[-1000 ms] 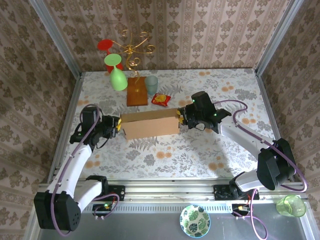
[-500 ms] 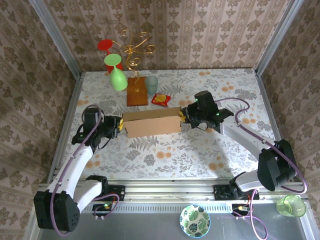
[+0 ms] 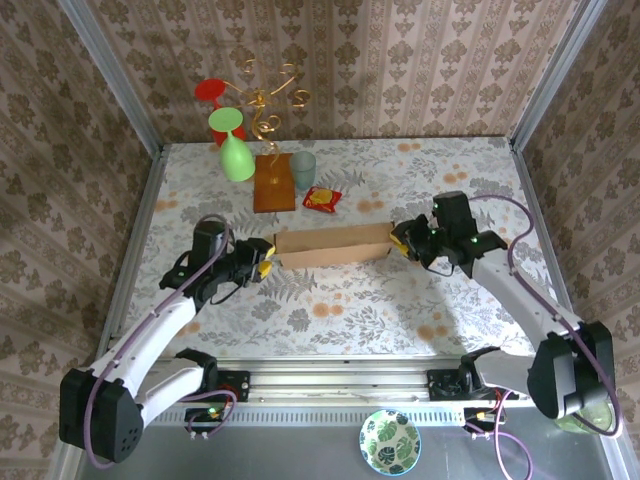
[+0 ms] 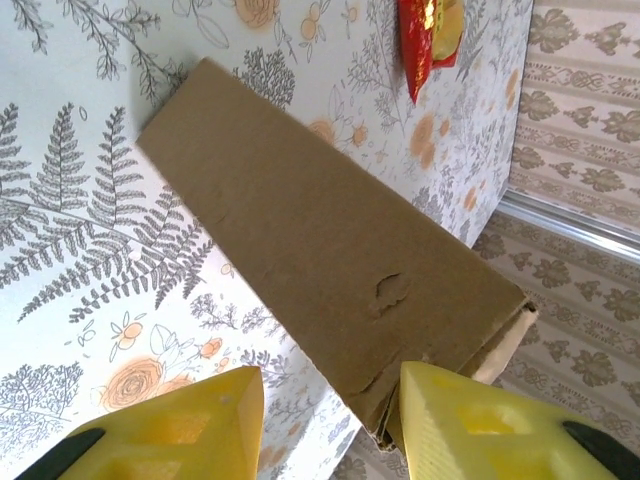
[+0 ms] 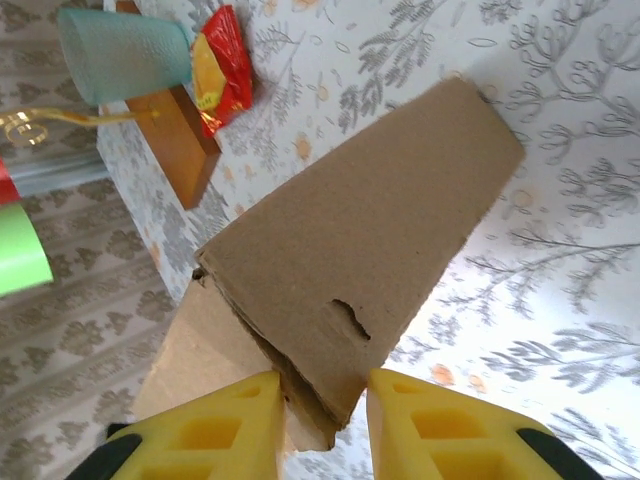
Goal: Fold the paper box
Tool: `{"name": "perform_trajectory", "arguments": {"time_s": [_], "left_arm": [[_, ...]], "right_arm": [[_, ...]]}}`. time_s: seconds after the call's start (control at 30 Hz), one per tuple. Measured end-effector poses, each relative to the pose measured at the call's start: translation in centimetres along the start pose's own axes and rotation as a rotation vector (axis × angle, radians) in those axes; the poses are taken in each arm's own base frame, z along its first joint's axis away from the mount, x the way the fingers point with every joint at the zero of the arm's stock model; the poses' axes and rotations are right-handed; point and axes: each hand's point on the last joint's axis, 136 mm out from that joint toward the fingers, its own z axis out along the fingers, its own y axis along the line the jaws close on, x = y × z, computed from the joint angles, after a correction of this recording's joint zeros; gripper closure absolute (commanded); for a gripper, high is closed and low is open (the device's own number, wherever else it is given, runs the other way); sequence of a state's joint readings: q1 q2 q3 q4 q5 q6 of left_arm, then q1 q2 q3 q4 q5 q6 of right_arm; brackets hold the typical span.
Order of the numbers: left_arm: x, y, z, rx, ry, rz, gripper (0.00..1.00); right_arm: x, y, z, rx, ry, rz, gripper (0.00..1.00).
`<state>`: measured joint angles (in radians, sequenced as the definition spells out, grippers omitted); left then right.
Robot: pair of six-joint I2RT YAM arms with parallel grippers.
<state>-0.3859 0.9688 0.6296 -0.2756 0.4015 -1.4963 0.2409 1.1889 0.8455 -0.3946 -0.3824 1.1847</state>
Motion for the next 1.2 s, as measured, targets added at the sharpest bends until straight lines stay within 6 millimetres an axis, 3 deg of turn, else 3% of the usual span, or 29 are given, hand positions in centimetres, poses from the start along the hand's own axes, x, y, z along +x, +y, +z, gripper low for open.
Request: {"name": "perform_trajectory", "arguments": {"time_s": [0.1,0.23,0.3,0.43,0.53,0.57,0.6,0.63,0.67,0.7,0.83,0.9,0.97,1.07,1.2], "left_arm": [[0.5,0.5,0.2,-0.012,0.014,0.012,0.59],[0.5,1.4,0.2,-0.045,0.015,0.012,0.59],[0.6,1.5,0.1,-0.047,0.015,0.017,0.59],[0.4,1.9,-0.5,-0.058,0.002,0.025,0.59],[-0.6,2.2,-1.3,-0.072,-0.035,0.027,0.58],[-1.2,2.2,-1.7,-0.077,-0.054,0.033,0.58],[-1.9,2.0,-2.2,-0.079,-0.077,0.042,0.53],[-2.6,1.5,-3.0,-0.079,-0.108,0.06,0.43],[-3.3,0.8,-3.8,-0.074,-0.14,0.089,0.17],[-4.0,0.0,-4.7,-0.069,-0.176,0.128,0.0],[-5.5,-4.5,-9.7,0.001,-0.378,0.35,0.0],[-6.1,-4.9,-11.8,0.007,-0.479,0.422,0.0],[-7.2,-3.9,-13.8,-0.052,-0.602,0.457,0.0],[-9.2,-1.3,-15.3,-0.243,-0.757,0.513,0.0],[-11.6,2.4,-14.0,-0.502,-0.817,0.761,0.0]], "right_arm": [[0.9,-2.7,-0.5,0.05,-0.001,0.006,0.69],[2.2,-8.5,0.1,0.2,0.02,0.072,0.69],[2.7,-9.9,0.0,0.247,0.027,0.09,0.66],[2.4,-10.0,-0.8,0.258,0.001,0.086,0.61],[1.6,-8.8,-1.7,0.25,-0.041,0.063,0.48],[1.2,-8.0,-2.1,0.243,-0.062,0.044,0.4],[0.7,-7.3,-2.5,0.237,-0.084,0.028,0.15],[0.0,-6.3,-3.2,0.229,-0.114,-0.003,0.0],[-0.8,-5.1,-4.0,0.22,-0.152,-0.035,0.0],[-1.4,-4.1,-4.7,0.211,-0.185,-0.063,0.0],[-4.3,-0.3,-8.6,0.176,-0.373,-0.227,0.0],[-5.3,0.2,-10.7,0.175,-0.471,-0.293,0.0],[-6.5,0.0,-13.1,0.196,-0.599,-0.344,0.0],[-8.2,-1.6,-14.5,0.243,-0.77,-0.451,0.0],[-9.7,-6.2,-11.9,0.369,-0.871,-0.626,0.0]]}}
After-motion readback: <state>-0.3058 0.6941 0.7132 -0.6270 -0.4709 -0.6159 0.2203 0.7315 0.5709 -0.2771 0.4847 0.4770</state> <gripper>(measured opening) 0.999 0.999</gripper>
